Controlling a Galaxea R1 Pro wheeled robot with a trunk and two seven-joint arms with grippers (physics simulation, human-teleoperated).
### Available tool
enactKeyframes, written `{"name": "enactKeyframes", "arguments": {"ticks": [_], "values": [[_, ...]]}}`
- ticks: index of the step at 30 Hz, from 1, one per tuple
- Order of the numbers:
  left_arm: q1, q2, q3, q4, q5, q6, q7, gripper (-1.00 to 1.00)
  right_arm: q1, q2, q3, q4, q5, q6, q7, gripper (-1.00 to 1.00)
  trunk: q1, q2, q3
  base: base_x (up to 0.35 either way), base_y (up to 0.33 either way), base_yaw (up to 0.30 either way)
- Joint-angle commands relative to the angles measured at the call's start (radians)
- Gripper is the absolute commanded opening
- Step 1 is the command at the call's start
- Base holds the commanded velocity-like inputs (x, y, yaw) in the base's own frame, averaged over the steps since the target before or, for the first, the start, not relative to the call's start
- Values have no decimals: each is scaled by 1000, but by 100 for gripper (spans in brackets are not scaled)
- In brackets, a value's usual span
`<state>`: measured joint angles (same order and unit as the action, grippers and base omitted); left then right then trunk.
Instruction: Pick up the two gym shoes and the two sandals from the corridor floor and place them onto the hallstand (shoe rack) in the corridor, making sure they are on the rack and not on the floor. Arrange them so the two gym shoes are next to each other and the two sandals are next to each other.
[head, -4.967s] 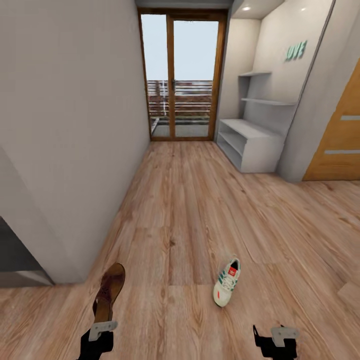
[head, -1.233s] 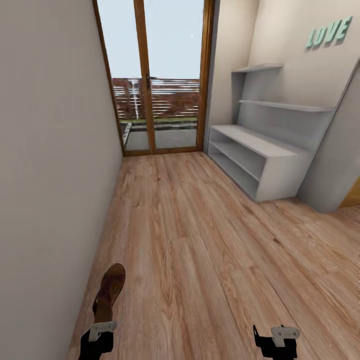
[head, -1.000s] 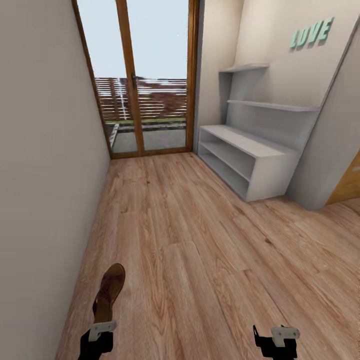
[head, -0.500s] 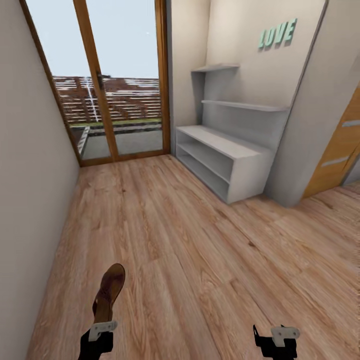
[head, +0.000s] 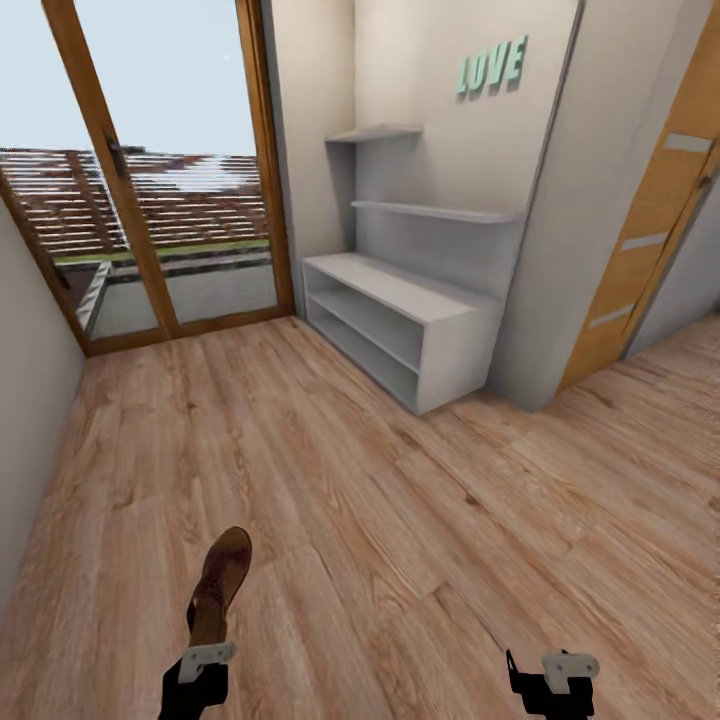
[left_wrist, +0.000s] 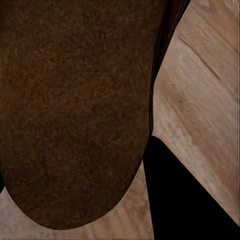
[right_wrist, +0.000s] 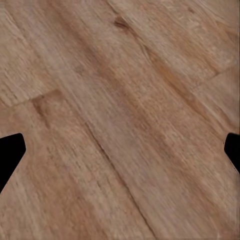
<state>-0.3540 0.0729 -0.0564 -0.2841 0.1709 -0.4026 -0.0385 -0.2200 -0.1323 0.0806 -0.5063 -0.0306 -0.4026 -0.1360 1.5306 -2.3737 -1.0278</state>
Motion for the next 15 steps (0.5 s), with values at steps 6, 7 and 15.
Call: {"name": "enactKeyframes", "arguments": {"ticks": [6,7,15], "values": [[0,1,-6,0,6,-2,-3,-100,-1,7,8,2,-3,-2,-8,100,0,0,-1,339,0,-265],[0,1,-6,0,6,-2,-3,-100,-1,11,8,2,-3,-2,-8,100,0,0,-1,339,0,-260],[0,-1,-6,0,0,-2,-3,-100,-1,30,8,2,-2,-2,-8,100,0,0,-1,339,0,-259]]}}
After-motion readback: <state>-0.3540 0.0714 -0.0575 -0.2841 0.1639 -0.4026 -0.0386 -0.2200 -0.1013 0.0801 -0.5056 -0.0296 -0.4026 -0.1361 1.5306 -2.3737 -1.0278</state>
